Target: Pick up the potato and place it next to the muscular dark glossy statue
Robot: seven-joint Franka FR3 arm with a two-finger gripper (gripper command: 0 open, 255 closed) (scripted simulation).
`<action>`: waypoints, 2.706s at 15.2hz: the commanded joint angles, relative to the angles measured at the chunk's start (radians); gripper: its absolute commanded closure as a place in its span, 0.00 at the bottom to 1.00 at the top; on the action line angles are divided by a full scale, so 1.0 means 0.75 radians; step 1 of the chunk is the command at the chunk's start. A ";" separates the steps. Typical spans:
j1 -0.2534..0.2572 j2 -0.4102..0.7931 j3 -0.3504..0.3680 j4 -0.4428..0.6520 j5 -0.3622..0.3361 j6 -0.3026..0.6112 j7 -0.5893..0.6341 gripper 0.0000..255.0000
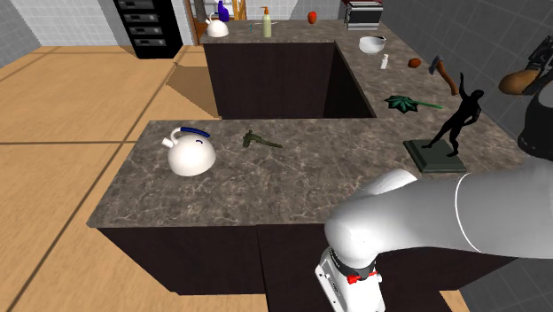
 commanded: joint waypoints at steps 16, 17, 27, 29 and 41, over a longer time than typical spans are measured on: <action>0.179 -0.051 -0.294 0.029 -0.096 0.141 -0.093 1.00; 0.172 -0.056 -0.294 0.009 -0.100 0.156 -0.090 1.00; 0.126 -0.109 -0.328 -0.167 -0.156 0.304 -0.059 1.00; 0.121 -0.119 -0.339 -0.197 -0.168 0.332 -0.053 1.00; 0.119 -0.175 -0.433 -0.352 -0.251 0.497 -0.019 1.00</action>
